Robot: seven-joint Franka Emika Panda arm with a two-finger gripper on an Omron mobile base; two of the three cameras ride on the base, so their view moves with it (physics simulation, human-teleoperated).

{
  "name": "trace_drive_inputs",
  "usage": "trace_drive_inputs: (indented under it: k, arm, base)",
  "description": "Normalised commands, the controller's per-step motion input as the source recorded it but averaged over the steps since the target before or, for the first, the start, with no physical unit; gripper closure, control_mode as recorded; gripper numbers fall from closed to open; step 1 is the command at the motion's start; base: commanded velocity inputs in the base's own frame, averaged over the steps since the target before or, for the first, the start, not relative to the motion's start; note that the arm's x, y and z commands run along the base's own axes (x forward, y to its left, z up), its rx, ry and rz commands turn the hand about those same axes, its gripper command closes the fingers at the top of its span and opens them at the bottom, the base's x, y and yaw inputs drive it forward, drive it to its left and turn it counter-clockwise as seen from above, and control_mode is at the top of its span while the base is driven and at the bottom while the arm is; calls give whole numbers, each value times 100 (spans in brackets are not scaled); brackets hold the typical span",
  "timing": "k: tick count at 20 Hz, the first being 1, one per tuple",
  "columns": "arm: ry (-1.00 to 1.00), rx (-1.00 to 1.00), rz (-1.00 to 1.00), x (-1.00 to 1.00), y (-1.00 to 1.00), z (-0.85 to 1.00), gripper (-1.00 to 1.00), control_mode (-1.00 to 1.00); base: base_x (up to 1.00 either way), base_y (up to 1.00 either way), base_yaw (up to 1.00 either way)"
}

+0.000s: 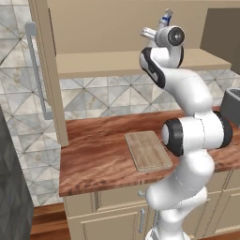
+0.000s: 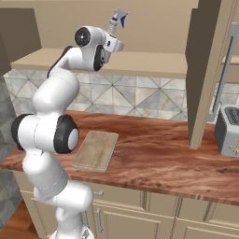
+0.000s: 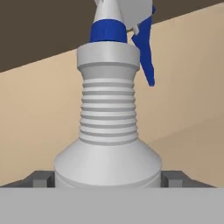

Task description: Grab the spray bottle from the cabinet, then place it next to the cutting board for sanitizing. Then grab the dish brush from the countertop next to the sink and place it next to the cutting board.

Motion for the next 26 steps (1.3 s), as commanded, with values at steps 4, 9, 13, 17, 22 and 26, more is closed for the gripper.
trace_drive_inputs:
  k: [4, 9, 13, 17, 22, 26]
  arm:
    - [5, 32, -19, -31, -1, 0, 100, -100]
    - [0, 33, -14, -78, -13, 0, 100, -100]
    - [0, 36, -14, -100, -27, 0, 100, -100]
    - [-4, 37, -19, -100, -58, 1, 100, -100]
    - [-3, 13, -7, -100, -52, 24, 100, -100]
    - [-5, -8, 6, -100, -24, 0, 100, -100]
  base:
    - [0, 0, 0]
    - [0, 0, 0]
    - [0, 0, 0]
    - [0, 0, 0]
    - [0, 0, 0]
    - [0, 0, 0]
